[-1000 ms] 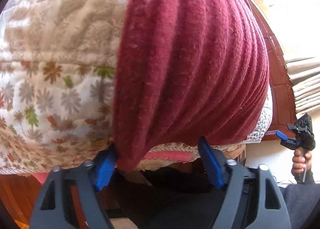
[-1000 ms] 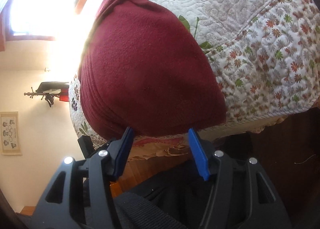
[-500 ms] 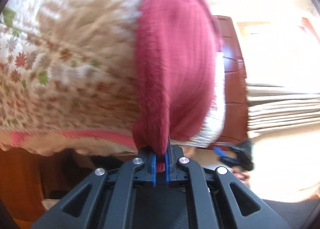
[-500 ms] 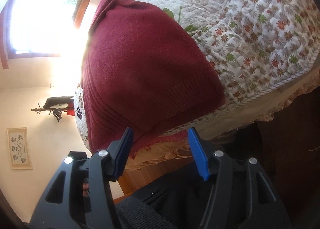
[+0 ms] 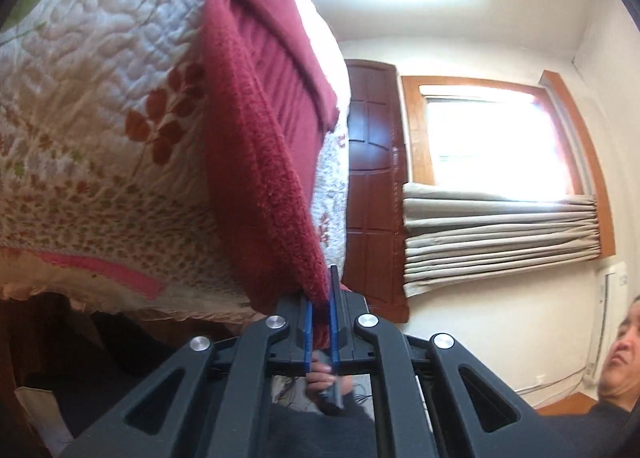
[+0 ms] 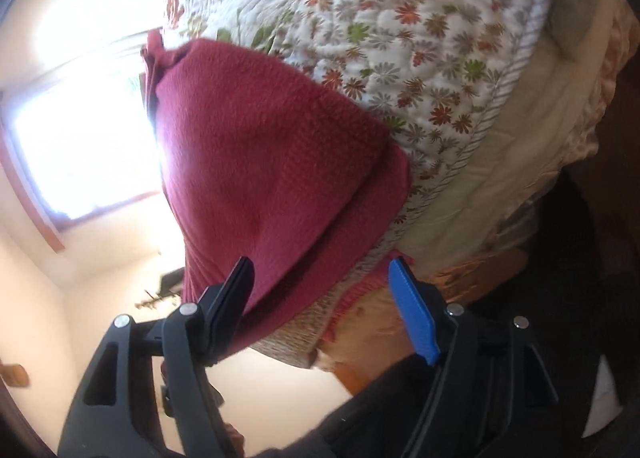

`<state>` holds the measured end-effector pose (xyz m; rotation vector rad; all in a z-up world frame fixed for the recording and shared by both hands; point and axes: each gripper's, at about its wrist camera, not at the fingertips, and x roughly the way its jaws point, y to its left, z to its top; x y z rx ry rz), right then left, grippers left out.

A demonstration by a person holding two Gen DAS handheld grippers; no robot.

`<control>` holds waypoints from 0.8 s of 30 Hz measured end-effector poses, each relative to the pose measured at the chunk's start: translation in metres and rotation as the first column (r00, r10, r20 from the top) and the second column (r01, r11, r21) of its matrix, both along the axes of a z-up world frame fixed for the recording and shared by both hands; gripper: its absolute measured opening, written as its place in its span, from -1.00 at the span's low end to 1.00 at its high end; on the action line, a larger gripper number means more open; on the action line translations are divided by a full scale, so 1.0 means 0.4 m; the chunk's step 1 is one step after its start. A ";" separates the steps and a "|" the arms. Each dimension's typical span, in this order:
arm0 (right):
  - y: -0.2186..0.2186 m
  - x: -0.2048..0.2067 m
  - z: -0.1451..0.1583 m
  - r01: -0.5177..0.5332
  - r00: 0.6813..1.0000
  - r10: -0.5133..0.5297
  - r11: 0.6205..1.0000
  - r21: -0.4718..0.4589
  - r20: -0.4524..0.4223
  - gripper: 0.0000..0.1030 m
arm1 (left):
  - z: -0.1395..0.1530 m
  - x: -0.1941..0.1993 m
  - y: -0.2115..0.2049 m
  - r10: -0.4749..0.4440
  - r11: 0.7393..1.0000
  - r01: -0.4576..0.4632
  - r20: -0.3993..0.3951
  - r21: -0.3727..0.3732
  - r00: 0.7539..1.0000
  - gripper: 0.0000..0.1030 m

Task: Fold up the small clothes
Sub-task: 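Grasp the sweater hem with both tools and lift it toward the collar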

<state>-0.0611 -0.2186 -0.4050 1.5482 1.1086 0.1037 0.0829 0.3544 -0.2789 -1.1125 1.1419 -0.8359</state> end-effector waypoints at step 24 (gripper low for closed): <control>0.135 0.019 -0.205 0.306 0.935 -0.352 0.870 0.387 0.053 0.34 | 0.077 0.047 -0.025 -0.024 1.000 0.024 0.007 -0.008 1.000 -0.89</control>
